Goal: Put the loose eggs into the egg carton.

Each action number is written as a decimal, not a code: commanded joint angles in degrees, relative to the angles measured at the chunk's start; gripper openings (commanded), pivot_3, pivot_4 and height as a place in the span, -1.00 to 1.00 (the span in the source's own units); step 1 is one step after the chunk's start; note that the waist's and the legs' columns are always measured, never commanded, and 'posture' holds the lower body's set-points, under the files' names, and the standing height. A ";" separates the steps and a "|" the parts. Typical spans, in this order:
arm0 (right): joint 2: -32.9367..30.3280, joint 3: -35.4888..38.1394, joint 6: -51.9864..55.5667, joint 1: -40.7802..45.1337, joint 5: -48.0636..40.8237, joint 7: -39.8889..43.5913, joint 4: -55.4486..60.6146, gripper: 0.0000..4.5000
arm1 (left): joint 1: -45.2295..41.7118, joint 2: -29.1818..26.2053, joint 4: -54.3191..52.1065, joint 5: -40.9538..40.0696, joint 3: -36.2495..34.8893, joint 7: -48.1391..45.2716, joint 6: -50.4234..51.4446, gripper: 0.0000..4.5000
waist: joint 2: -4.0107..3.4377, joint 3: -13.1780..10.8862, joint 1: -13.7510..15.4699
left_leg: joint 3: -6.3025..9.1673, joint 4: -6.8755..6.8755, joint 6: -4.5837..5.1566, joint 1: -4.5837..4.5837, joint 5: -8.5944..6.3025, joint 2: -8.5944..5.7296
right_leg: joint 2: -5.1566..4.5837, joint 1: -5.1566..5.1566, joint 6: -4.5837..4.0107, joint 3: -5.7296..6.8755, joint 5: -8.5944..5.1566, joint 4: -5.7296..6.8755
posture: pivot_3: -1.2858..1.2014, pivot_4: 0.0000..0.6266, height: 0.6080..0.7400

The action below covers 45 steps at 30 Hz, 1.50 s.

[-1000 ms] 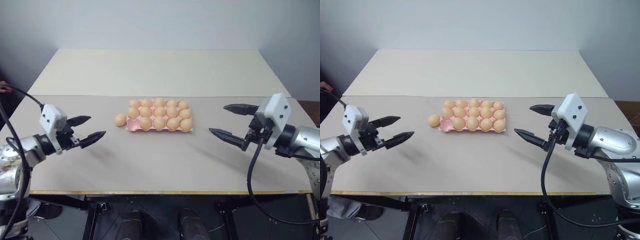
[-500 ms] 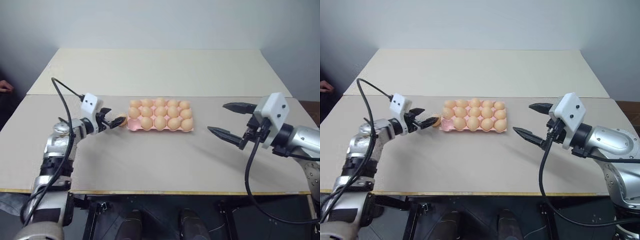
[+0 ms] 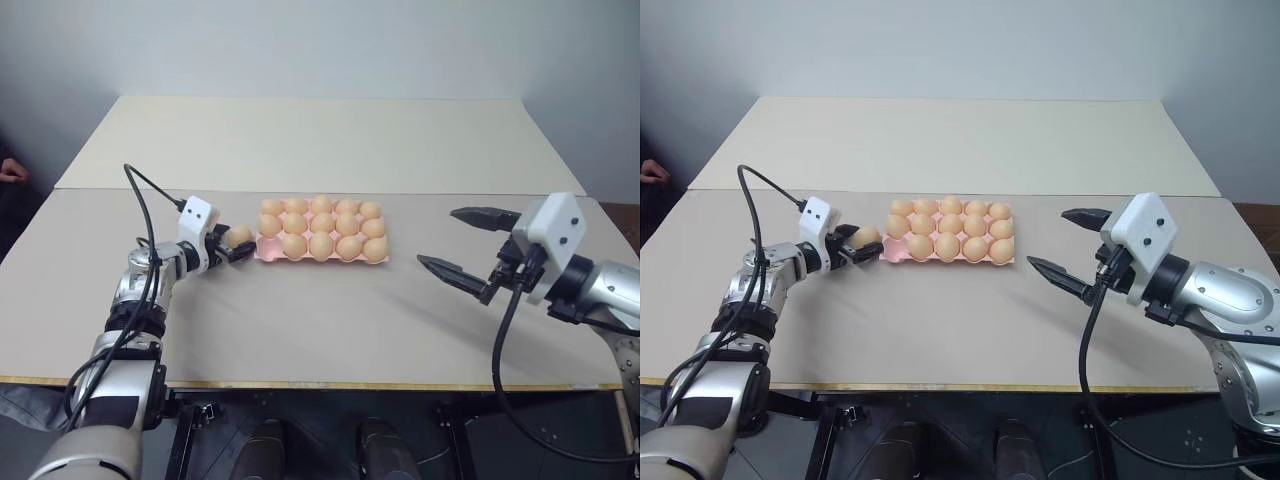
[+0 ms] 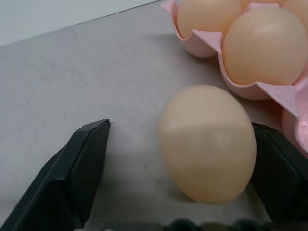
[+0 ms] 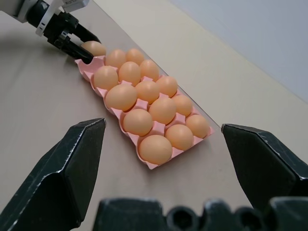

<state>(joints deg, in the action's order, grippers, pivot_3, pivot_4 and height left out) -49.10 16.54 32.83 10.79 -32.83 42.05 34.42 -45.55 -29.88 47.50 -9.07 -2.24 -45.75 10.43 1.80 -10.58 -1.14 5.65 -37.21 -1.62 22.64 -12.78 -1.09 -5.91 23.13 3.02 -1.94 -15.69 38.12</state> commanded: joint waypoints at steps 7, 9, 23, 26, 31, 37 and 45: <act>-0.50 1.58 -0.29 0.85 -0.43 -0.78 1.50 1.00 | -0.29 -1.58 -0.53 -0.07 -1.15 -1.91 -0.38 0.30 | 0.00 0.00 -0.03 | 0.00 -0.01 0.00 0.00 0.00 0.00 | 0.00 0.00 0.00 0.01 0.00 0.00 | 0.03 -0.52 1.00; -0.52 1.65 -0.22 0.72 -0.42 -0.96 1.61 1.00 | 0.55 -2.54 -1.97 0.16 -1.44 -1.47 -0.48 0.00 | 0.00 0.00 -0.08 | 0.00 -0.01 0.00 0.01 0.00 0.00 | 0.00 0.00 0.00 0.01 0.00 -0.01 | 0.03 -0.52 1.00; -0.16 0.97 -0.47 0.15 0.10 -1.96 2.39 1.00 | 6.49 -2.75 -29.03 -7.86 -0.53 -10.40 8.21 -0.12 | 0.00 0.00 -0.02 | 0.03 -0.04 0.00 0.04 0.00 0.01 | 0.00 0.00 0.00 0.01 0.00 -0.01 | 0.03 -0.52 1.00; -0.41 1.50 -0.20 -0.16 0.10 -2.28 2.85 1.00 | 5.97 -1.74 -28.18 -6.90 1.48 -11.29 8.82 -0.12 | 0.00 0.00 0.04 | 0.03 -0.06 0.00 0.04 0.00 0.00 | 0.00 -0.01 0.01 0.01 0.00 0.00 | 0.03 -0.52 1.00; -0.65 2.99 0.39 -1.47 -0.28 -2.68 3.90 1.00 | 4.57 -2.41 -25.82 -6.44 2.45 -12.93 9.02 0.46 | 0.00 0.00 -0.56 | 0.03 -0.05 0.02 0.05 -0.01 0.02 | 0.03 0.02 0.00 0.01 0.00 0.00 | 0.03 -0.52 1.00; -0.67 3.27 0.37 -2.01 -0.48 -3.20 4.25 1.00 | 3.89 -4.33 -25.56 -6.45 0.60 -12.75 7.38 0.98 | 0.00 0.00 -0.59 | 0.03 -0.06 0.02 0.05 -0.01 0.02 | 0.03 0.01 0.00 0.01 0.00 0.01 | 0.03 -0.52 1.00; -1.19 3.61 -0.54 -2.22 -0.71 -1.58 2.89 1.00 | 9.04 -13.06 -34.24 -10.79 -5.17 -16.50 10.12 0.98 | 0.00 0.00 -1.24 | 0.04 -0.05 0.02 0.06 -0.01 0.04 | 0.03 0.02 0.00 0.01 0.00 0.00 | 0.03 -0.52 1.00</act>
<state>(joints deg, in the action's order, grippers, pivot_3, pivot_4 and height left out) -49.35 17.55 32.98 8.25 -32.86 39.92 36.58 -37.66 -41.21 16.47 -18.32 -5.17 -60.79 20.07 1.80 -10.57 -2.38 5.69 -37.25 -1.60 22.69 -12.79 -1.05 -5.88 23.16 3.02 -1.93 -15.69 38.12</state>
